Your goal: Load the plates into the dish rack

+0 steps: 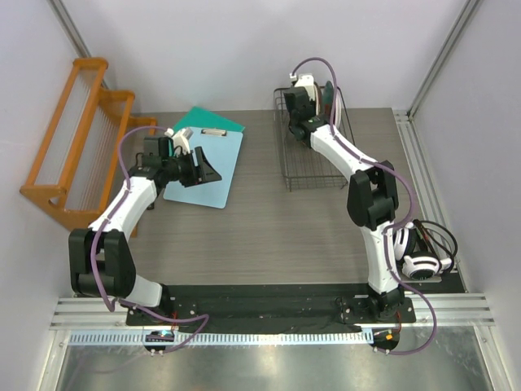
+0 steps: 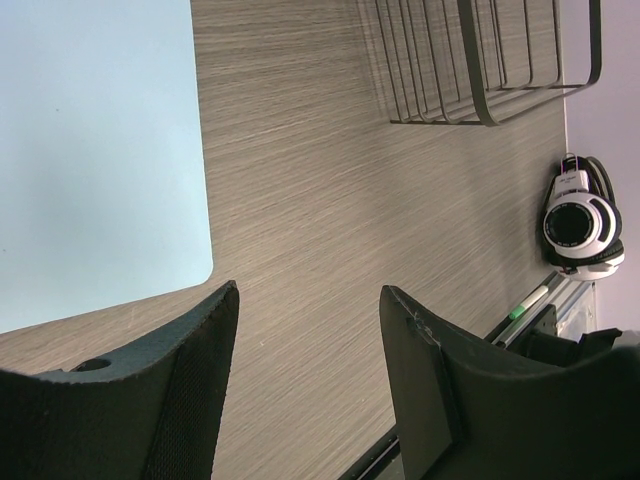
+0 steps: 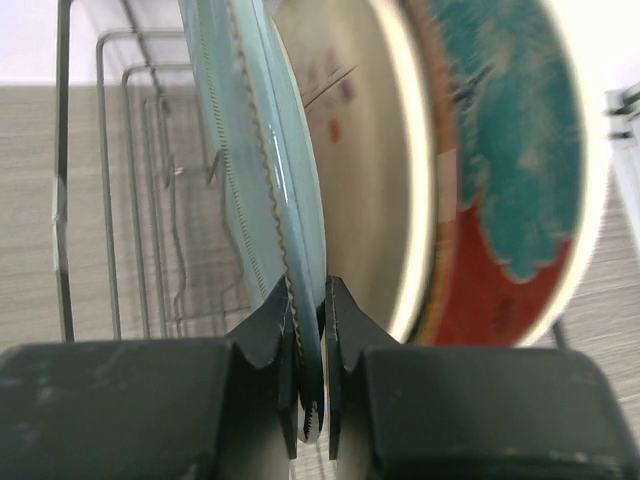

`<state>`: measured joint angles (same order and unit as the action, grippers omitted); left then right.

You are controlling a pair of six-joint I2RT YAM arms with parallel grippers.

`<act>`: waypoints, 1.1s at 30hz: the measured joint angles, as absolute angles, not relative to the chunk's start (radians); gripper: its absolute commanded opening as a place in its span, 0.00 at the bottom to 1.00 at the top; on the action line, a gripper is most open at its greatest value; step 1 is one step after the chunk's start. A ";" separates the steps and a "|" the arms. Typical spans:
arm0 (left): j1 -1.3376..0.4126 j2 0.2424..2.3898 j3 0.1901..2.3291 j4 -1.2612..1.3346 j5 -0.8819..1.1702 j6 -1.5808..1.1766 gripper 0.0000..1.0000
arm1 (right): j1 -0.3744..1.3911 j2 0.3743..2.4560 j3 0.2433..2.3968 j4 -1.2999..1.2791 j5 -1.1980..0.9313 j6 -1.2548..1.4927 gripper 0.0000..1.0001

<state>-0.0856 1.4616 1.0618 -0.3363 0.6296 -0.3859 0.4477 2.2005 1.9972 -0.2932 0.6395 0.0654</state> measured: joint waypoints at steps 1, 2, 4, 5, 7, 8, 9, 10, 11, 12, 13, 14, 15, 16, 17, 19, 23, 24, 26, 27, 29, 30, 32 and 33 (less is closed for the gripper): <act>-0.086 1.462 1.062 -0.336 0.629 -0.386 0.59 | 0.448 2.207 1.995 -0.295 0.632 0.068 0.05; -0.086 1.462 1.062 -0.335 0.629 -0.386 0.59 | 0.448 2.212 1.994 -0.300 0.628 0.069 0.11; -0.086 1.462 1.062 -0.333 0.629 -0.386 0.60 | 0.448 2.228 1.988 -0.305 0.621 0.073 0.32; -0.086 1.462 1.062 -0.333 0.629 -0.386 0.60 | 0.448 2.236 1.987 -0.287 0.617 0.078 0.42; -0.086 1.462 1.062 -0.333 0.629 -0.386 0.62 | 0.447 2.238 1.987 -0.280 0.608 0.088 0.59; -0.086 1.462 1.062 -0.332 0.628 -0.386 0.63 | 0.447 2.237 1.987 -0.273 0.603 0.086 0.62; -0.086 1.462 1.062 -0.332 0.628 -0.385 0.64 | 0.447 2.237 1.987 -0.264 0.595 0.088 0.66; -0.086 1.462 1.062 -0.332 0.628 -0.385 0.68 | 0.447 2.236 1.985 -0.258 0.588 0.086 0.72; -0.086 1.462 1.062 -0.332 0.627 -0.385 0.78 | 0.448 2.234 1.981 -0.254 0.580 0.086 0.74; -0.086 1.462 1.062 -0.332 0.627 -0.385 0.82 | 0.448 2.227 1.969 -0.251 0.567 0.084 0.76; -0.086 1.461 1.061 -0.331 0.624 -0.383 0.83 | 0.448 2.221 1.959 -0.252 0.561 0.082 0.86; -0.086 1.461 1.061 -0.331 0.621 -0.382 0.85 | 0.448 2.208 1.942 -0.250 0.546 0.080 0.91; -0.086 1.460 1.061 -0.329 0.618 -0.384 0.87 | 0.450 2.191 1.921 -0.251 0.526 0.080 0.96; -0.086 1.458 1.061 -0.329 0.616 -0.384 0.89 | 0.450 2.168 1.898 -0.251 0.506 0.077 1.00; -0.086 1.454 1.061 -0.328 0.612 -0.383 0.91 | 0.451 2.138 1.871 -0.252 0.483 0.075 1.00; -0.086 1.446 1.061 -0.324 0.607 -0.381 0.99 | 0.453 2.070 1.822 -0.261 0.445 0.070 1.00; -0.086 1.431 1.061 -0.313 0.601 -0.379 1.00 | 0.460 1.853 1.705 -0.267 0.391 0.078 1.00; -0.086 1.430 1.061 -0.310 0.599 -0.377 1.00 | 0.464 1.795 1.683 -0.270 0.390 0.079 1.00; -0.086 1.428 1.062 -0.308 0.594 -0.374 1.00 | 0.471 1.681 1.631 -0.274 0.403 0.079 1.00; -0.086 1.428 1.062 -0.307 0.593 -0.371 0.99 | 0.476 1.625 1.601 -0.279 0.416 0.076 1.00; -0.086 1.425 1.062 -0.307 0.585 -0.355 1.00 | 0.482 1.526 1.527 -0.290 0.451 0.063 1.00; -0.086 1.423 1.062 -0.307 0.583 -0.348 0.99 | 0.485 1.489 1.495 -0.303 0.464 0.056 1.00; -0.086 1.415 1.062 -0.309 0.571 -0.324 1.00 | 0.488 1.420 1.408 -0.334 0.500 0.037 1.00; -0.086 1.410 1.062 -0.311 0.566 -0.311 0.99 | 0.488 1.398 1.368 -0.356 0.516 0.025 1.00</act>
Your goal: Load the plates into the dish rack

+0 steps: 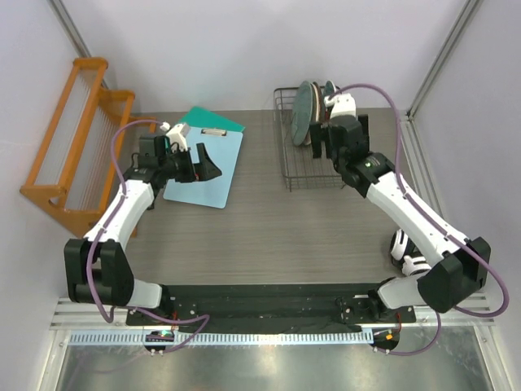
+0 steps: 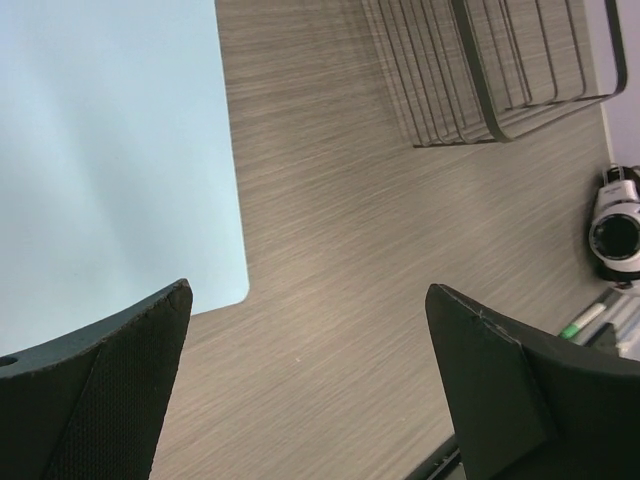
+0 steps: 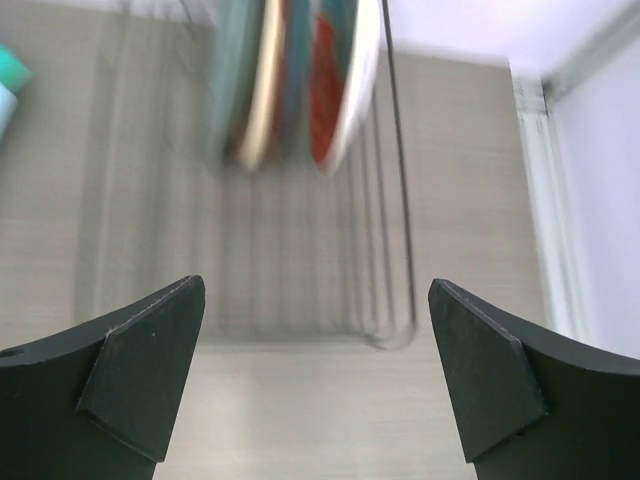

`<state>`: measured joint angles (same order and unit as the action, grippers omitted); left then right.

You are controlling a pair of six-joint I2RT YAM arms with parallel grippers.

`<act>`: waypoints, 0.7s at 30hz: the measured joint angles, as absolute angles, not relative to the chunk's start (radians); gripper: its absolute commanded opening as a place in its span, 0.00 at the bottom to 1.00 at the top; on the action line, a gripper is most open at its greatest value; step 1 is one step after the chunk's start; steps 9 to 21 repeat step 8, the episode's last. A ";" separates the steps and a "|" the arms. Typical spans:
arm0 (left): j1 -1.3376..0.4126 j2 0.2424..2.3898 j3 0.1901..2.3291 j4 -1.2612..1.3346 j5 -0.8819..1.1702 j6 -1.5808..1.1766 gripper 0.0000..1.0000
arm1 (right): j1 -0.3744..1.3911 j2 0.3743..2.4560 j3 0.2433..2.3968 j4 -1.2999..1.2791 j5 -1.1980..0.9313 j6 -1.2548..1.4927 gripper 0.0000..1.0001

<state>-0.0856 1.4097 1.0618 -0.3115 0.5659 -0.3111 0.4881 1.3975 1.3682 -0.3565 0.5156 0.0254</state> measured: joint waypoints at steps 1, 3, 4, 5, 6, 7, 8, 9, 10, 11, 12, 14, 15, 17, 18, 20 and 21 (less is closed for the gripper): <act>-0.086 1.403 1.062 -0.313 0.558 -0.299 0.99 | 0.488 1.380 1.328 -0.373 0.529 0.012 1.00; -0.086 1.389 1.062 -0.315 0.542 -0.273 0.99 | 0.487 1.354 1.243 -0.404 0.544 -0.014 1.00; -0.086 1.383 1.062 -0.316 0.535 -0.263 1.00 | 0.487 1.343 1.206 -0.411 0.548 -0.026 1.00; -0.086 1.375 1.062 -0.317 0.527 -0.250 0.99 | 0.486 1.330 1.164 -0.422 0.549 -0.037 1.00; -0.086 1.365 1.061 -0.319 0.518 -0.241 1.00 | 0.484 1.314 1.126 -0.430 0.548 -0.048 1.00; -0.086 1.356 1.061 -0.321 0.512 -0.230 0.99 | 0.482 1.298 1.093 -0.441 0.546 -0.056 1.00; -0.086 1.345 1.061 -0.323 0.505 -0.223 0.99 | 0.480 1.282 1.068 -0.448 0.543 -0.064 1.00; -0.086 1.345 1.061 -0.323 0.505 -0.223 0.99 | 0.480 1.282 1.068 -0.448 0.543 -0.064 1.00; -0.086 1.345 1.061 -0.323 0.505 -0.223 0.99 | 0.480 1.282 1.068 -0.448 0.543 -0.064 1.00; -0.086 1.345 1.061 -0.323 0.505 -0.223 0.99 | 0.480 1.282 1.068 -0.448 0.543 -0.064 1.00; -0.086 1.345 1.061 -0.323 0.505 -0.223 0.99 | 0.480 1.282 1.068 -0.448 0.543 -0.064 1.00; -0.086 1.345 1.061 -0.323 0.505 -0.223 0.99 | 0.480 1.282 1.068 -0.448 0.543 -0.064 1.00; -0.086 1.345 1.061 -0.323 0.505 -0.223 0.99 | 0.480 1.282 1.068 -0.448 0.543 -0.064 1.00; -0.086 1.345 1.061 -0.323 0.505 -0.223 0.99 | 0.480 1.282 1.068 -0.448 0.543 -0.064 1.00; -0.086 1.345 1.061 -0.323 0.505 -0.223 0.99 | 0.480 1.282 1.068 -0.448 0.543 -0.064 1.00; -0.086 1.345 1.061 -0.323 0.505 -0.223 0.99 | 0.480 1.282 1.068 -0.448 0.543 -0.064 1.00; -0.086 1.345 1.061 -0.323 0.505 -0.223 0.99 | 0.480 1.282 1.068 -0.448 0.543 -0.064 1.00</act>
